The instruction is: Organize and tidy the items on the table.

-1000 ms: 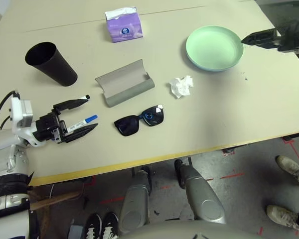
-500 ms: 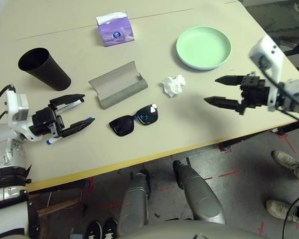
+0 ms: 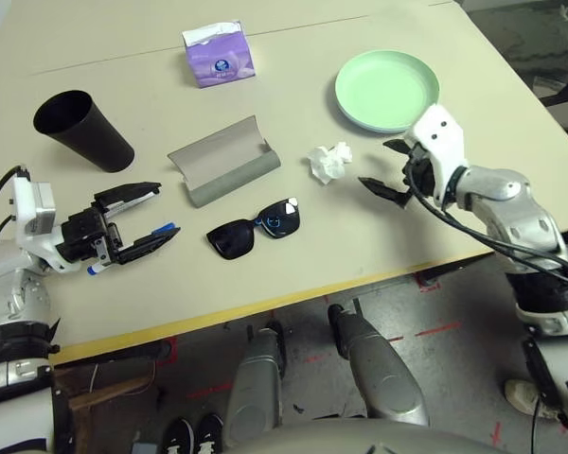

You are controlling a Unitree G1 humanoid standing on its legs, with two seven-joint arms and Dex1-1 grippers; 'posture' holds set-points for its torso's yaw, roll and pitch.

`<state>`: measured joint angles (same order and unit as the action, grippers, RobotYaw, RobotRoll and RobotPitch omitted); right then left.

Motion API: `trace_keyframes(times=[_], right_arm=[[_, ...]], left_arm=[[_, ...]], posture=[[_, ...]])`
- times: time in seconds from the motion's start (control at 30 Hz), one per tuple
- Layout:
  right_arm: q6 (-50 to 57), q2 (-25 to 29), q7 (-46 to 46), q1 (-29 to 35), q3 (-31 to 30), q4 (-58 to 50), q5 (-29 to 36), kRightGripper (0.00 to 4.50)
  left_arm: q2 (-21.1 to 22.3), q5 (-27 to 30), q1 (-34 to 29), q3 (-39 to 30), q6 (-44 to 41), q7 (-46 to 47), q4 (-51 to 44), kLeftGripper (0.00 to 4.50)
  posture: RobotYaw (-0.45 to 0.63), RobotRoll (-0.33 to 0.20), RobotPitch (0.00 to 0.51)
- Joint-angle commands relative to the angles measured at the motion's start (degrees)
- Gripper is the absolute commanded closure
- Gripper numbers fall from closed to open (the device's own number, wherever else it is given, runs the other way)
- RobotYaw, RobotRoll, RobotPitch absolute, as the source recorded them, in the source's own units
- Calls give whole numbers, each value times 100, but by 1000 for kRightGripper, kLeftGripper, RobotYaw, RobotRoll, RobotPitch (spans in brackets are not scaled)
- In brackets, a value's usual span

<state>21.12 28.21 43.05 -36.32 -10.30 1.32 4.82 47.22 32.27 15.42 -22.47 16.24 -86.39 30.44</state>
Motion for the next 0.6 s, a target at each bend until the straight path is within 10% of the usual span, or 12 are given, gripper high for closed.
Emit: trace_keyframes(times=[0.03, 0.6], right_arm=[[-181, -161, 163, -43, -165, 151, 12, 28], [-879, -767, 199, -416, -341, 1012, -309, 28]], left_arm=[[39, 12, -119, -91, -13, 3, -48, 0], [22, 39, -272, -132, -88, 137, -296, 0]], posture=[[-169, 0, 293], [-151, 0, 291]])
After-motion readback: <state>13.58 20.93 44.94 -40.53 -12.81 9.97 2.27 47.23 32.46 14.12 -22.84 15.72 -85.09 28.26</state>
